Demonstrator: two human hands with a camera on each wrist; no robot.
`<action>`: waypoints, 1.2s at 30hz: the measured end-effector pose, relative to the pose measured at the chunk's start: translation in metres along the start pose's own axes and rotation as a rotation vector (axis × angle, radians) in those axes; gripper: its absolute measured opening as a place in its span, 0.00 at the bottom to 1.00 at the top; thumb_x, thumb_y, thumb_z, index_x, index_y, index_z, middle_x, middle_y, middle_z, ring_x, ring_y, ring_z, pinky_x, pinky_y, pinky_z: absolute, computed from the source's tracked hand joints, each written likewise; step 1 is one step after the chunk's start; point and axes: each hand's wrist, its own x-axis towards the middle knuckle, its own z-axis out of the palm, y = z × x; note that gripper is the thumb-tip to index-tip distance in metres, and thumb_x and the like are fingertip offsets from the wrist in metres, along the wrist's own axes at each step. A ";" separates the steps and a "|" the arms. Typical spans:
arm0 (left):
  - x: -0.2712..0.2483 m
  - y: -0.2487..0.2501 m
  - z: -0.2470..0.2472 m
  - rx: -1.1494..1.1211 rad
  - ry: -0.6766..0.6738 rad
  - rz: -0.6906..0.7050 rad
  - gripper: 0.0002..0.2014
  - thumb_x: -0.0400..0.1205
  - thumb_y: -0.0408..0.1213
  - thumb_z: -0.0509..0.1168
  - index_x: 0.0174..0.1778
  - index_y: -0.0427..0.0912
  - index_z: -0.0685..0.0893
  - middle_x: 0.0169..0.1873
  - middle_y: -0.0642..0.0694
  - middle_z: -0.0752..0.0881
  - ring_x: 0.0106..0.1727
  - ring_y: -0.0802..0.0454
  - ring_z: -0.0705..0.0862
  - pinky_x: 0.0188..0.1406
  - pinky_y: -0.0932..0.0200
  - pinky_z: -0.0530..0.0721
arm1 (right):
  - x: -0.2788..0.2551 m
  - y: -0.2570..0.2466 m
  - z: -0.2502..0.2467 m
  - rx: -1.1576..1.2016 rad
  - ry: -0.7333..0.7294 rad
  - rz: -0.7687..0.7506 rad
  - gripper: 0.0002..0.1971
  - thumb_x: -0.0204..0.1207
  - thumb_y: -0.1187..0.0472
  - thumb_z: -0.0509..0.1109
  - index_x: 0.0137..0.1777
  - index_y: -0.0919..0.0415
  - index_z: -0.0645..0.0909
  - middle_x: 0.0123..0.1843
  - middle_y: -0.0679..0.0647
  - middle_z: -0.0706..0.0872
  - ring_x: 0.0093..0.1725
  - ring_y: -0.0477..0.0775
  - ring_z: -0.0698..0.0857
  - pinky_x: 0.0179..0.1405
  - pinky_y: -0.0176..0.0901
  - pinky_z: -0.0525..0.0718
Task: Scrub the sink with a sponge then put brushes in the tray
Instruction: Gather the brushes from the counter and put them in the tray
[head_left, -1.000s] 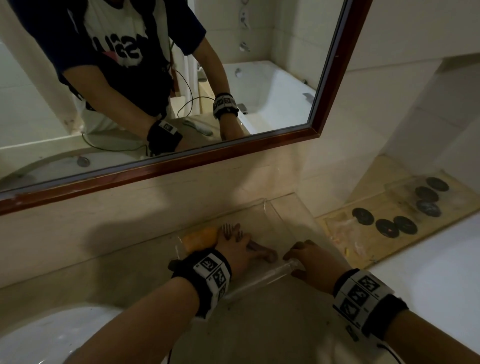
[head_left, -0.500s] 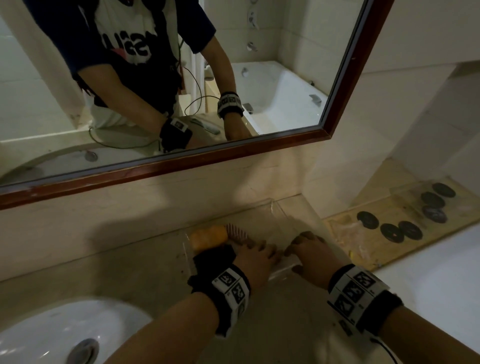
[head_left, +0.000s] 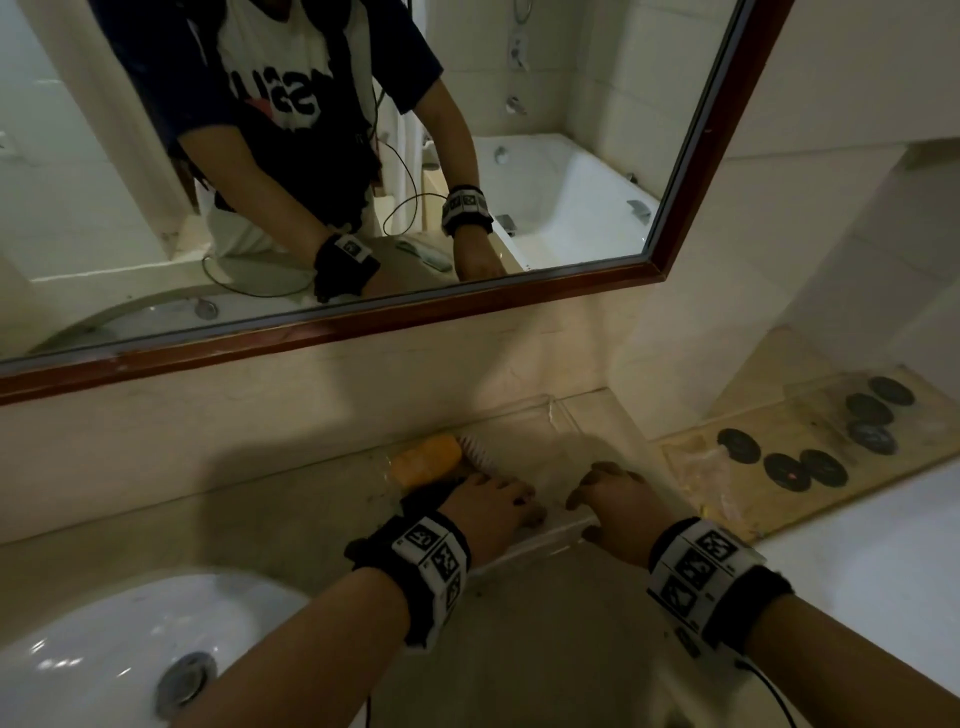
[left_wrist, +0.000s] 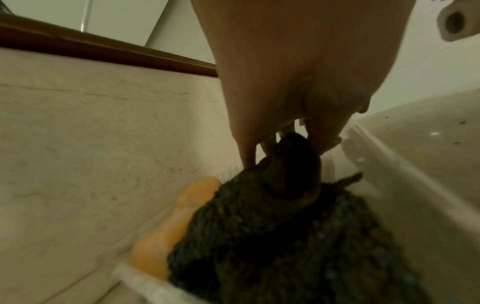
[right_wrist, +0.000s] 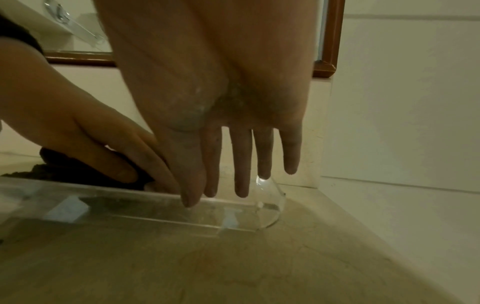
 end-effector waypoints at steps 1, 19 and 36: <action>-0.004 0.001 -0.002 0.006 0.025 -0.021 0.25 0.87 0.34 0.52 0.81 0.51 0.61 0.83 0.46 0.58 0.82 0.42 0.61 0.79 0.44 0.63 | -0.002 -0.003 -0.001 -0.002 0.012 -0.009 0.21 0.78 0.57 0.67 0.72 0.51 0.74 0.76 0.55 0.72 0.81 0.58 0.62 0.77 0.54 0.65; -0.152 0.103 0.034 -0.304 0.173 -0.425 0.25 0.81 0.54 0.60 0.73 0.48 0.73 0.74 0.46 0.73 0.72 0.45 0.76 0.70 0.48 0.78 | -0.169 -0.027 0.049 0.217 -0.011 0.212 0.26 0.81 0.50 0.64 0.77 0.59 0.67 0.75 0.60 0.73 0.73 0.59 0.74 0.70 0.47 0.74; -0.139 0.177 0.091 -0.632 0.050 -0.704 0.35 0.79 0.50 0.66 0.79 0.45 0.60 0.71 0.39 0.69 0.66 0.37 0.80 0.67 0.45 0.82 | -0.186 -0.040 0.114 0.329 0.009 0.270 0.27 0.80 0.57 0.66 0.75 0.64 0.61 0.74 0.62 0.68 0.70 0.63 0.76 0.68 0.49 0.77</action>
